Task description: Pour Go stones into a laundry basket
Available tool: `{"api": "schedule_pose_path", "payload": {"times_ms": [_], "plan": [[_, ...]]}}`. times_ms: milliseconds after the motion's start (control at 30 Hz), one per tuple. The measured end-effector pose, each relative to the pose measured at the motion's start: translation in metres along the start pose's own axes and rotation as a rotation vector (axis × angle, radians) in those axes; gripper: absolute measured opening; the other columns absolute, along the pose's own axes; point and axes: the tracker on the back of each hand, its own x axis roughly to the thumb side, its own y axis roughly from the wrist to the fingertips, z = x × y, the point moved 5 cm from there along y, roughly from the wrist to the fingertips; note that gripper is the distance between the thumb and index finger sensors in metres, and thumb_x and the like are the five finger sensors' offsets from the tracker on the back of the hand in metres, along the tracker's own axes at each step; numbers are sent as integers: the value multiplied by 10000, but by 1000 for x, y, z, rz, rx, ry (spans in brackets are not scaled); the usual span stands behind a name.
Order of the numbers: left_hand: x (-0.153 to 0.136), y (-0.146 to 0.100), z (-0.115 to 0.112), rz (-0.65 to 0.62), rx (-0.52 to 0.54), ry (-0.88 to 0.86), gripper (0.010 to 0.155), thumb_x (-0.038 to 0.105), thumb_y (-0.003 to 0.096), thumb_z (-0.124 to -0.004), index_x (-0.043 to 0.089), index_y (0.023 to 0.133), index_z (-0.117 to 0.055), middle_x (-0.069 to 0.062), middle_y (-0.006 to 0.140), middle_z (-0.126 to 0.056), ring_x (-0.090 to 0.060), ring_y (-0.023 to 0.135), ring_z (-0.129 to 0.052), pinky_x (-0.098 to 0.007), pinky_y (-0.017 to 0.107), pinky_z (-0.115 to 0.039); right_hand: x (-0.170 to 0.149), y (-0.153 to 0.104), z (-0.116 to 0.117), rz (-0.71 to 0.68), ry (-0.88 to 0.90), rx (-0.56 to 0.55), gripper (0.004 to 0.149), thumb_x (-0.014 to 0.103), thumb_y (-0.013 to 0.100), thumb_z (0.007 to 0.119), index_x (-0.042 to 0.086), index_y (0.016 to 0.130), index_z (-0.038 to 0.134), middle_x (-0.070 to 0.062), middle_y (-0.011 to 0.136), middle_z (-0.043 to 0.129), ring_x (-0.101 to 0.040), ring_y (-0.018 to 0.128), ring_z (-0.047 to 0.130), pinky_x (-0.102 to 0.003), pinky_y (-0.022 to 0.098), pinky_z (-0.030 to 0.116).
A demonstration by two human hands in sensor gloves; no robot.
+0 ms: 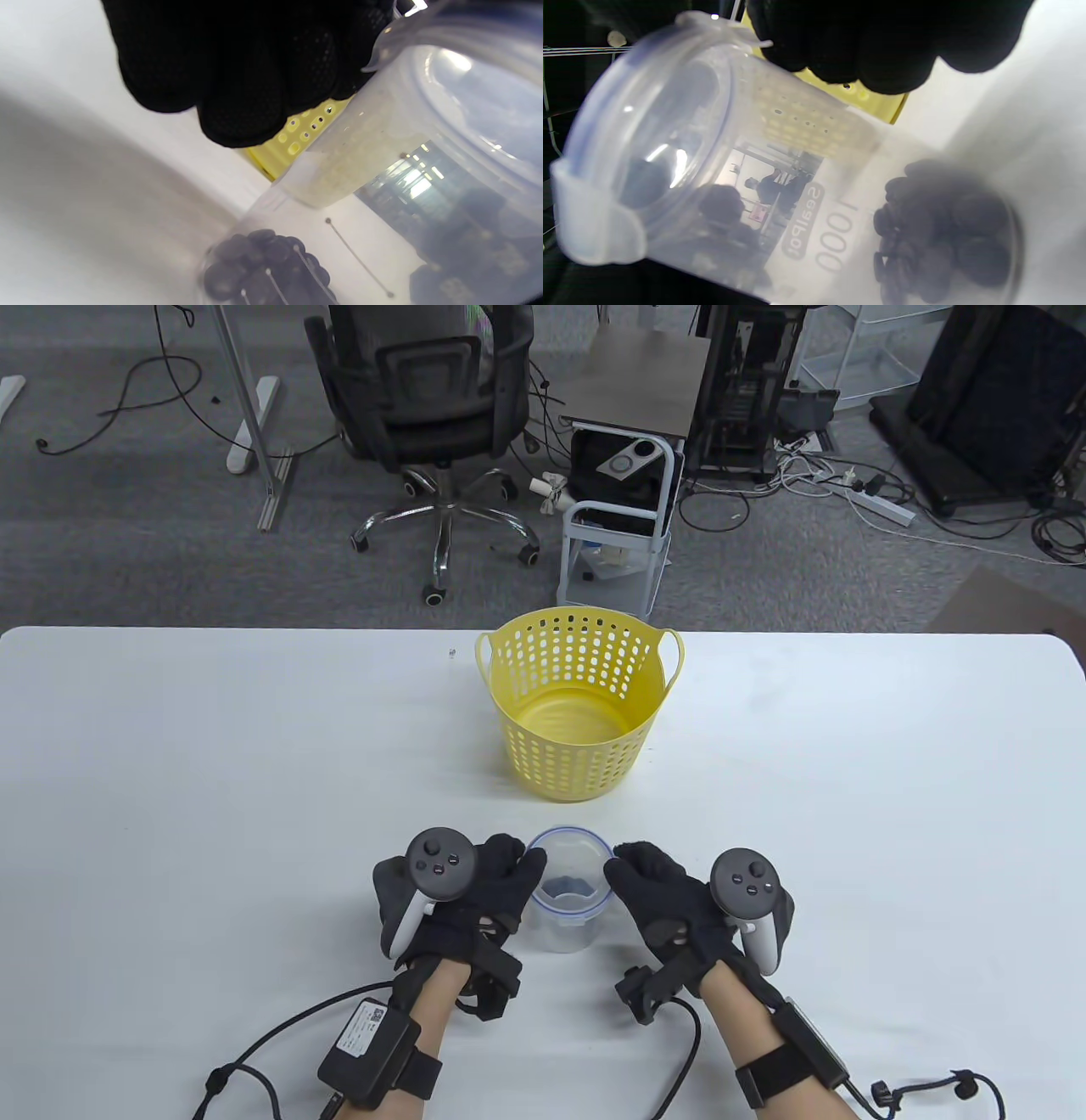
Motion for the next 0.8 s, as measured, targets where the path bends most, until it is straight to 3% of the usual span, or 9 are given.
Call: {"api": "schedule_pose_path", "payload": {"times_ms": [333, 400, 433, 467, 533, 667, 733, 800], "plan": [[-13, 11, -22, 11, -167, -176, 690, 813, 409, -613, 330, 896, -685, 154, 750, -857, -108, 597, -993, -319, 442, -867, -9, 9, 11, 39, 111, 120, 635, 639, 452, 744, 144, 849, 730, -137, 877, 765, -437, 702, 815, -629, 544, 698], [-17, 16, -23, 18, -170, -204, 704, 839, 379, -637, 327, 852, -734, 156, 667, -880, -82, 552, -996, -320, 422, -869, -10, 11, 13, 43, 115, 137, 640, 650, 450, 743, 141, 838, 727, -132, 866, 764, -438, 702, 803, -634, 545, 691], [-17, 18, -23, 12, -185, -195, 706, 850, 369, -645, 328, 834, -749, 165, 634, -893, -74, 536, -998, -320, 420, -868, -9, 10, 10, 40, 119, 119, 519, 651, 453, 747, 221, 741, 731, -67, 817, 788, -407, 696, 823, -607, 542, 718], [-17, 16, -17, -4, -150, -230, 594, 828, 393, -689, 344, 727, -779, 232, 511, -903, -36, 494, -1019, -297, 399, -888, -4, 11, 9, 8, 151, 83, 491, 597, 459, 795, 161, 682, 778, -90, 765, 822, -429, 669, 833, -622, 521, 717], [-16, 16, -13, 17, -86, -218, 578, 798, 379, -736, 318, 688, -830, 206, 461, -933, -62, 451, -1036, -322, 372, -891, -5, 10, 6, 34, 103, 57, 466, 599, 440, 804, 183, 649, 801, -58, 730, 860, -398, 639, 877, -594, 497, 759], [-18, 13, -17, 33, -131, -249, 577, 796, 403, -715, 329, 734, -794, 206, 523, -917, -75, 504, -1025, -330, 404, -882, -6, 7, 6, 71, 125, 73, 465, 606, 452, 808, 197, 672, 796, -61, 755, 849, -407, 649, 867, -597, 504, 748], [-18, 12, -15, 26, -98, -241, 582, 790, 409, -709, 330, 755, -798, 175, 554, -933, -121, 522, -1034, -362, 408, -879, -6, 6, 3, 75, 101, 31, 474, 624, 450, 814, 207, 675, 816, -79, 746, 872, -422, 635, 883, -605, 492, 757], [-19, 10, -12, 25, -106, -220, 704, 818, 393, -690, 325, 894, -707, 111, 732, -900, -196, 645, -1002, -400, 471, -856, -2, 9, 1, 73, 72, 36, 585, 669, 451, 779, 184, 777, 793, -127, 810, 834, -451, 667, 856, -623, 510, 733]]}}
